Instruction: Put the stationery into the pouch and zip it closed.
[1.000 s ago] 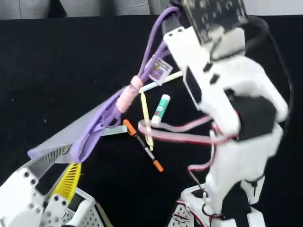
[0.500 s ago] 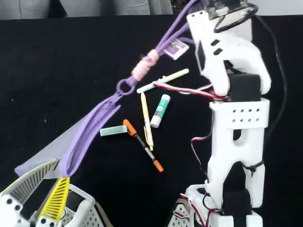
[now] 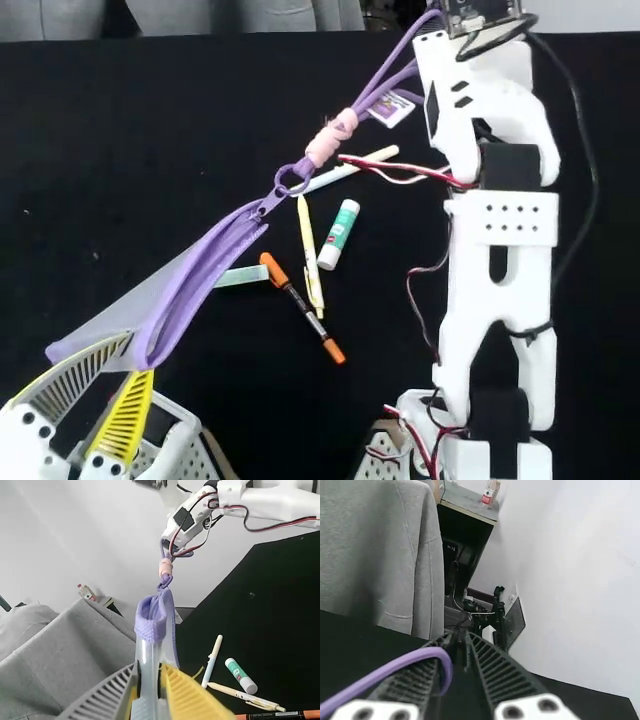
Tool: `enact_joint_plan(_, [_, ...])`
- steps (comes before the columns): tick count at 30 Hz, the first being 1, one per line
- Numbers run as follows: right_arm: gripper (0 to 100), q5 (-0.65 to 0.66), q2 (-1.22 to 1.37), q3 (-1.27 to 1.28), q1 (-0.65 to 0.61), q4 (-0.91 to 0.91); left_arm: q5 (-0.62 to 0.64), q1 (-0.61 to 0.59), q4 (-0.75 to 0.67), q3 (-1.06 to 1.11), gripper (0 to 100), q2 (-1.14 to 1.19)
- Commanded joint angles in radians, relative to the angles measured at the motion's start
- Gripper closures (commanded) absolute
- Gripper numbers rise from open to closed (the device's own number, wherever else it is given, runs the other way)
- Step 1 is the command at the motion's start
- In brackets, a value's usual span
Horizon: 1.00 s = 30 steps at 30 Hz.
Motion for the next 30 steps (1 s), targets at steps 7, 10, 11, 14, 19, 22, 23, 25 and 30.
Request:
enact_joint_plan(7, [98.7,0.011,-0.140,-0.268,-0.025,0.290,0.028,-0.001,0.000,0.147,97,-0.014])
enact_joint_plan(10, [98.7,0.011,-0.177,-0.420,-0.081,0.431,0.066,0.001,0.000,0.263,93,-0.015])
enact_joint_plan(11, [98.7,0.011,-0.183,-0.473,-0.101,0.476,0.089,0.001,0.000,0.286,90,-0.015])
enact_joint_plan(14, [98.7,0.011,-0.186,-0.636,-0.166,0.583,0.164,0.002,0.000,0.311,76,-0.015])
enact_joint_plan(19, [98.7,0.011,-0.185,-0.857,-0.247,0.686,0.196,0.093,-0.002,0.280,72,-0.015])
enact_joint_plan(22, [98.7,0.011,-0.185,-0.928,-0.262,0.720,0.196,0.124,-0.002,0.225,72,-0.015])
enact_joint_plan(23, [98.7,0.011,-0.185,-0.937,-0.261,0.724,0.196,0.122,-0.002,0.205,72,-0.015])
enact_joint_plan(25, [98.7,0.032,-0.191,-0.938,-0.258,0.732,0.196,0.120,-0.002,0.168,72,-0.015])
enact_joint_plan(30, [98.7,0.104,-0.193,-0.946,-0.258,0.736,0.196,0.122,0.000,0.131,72,-0.015])
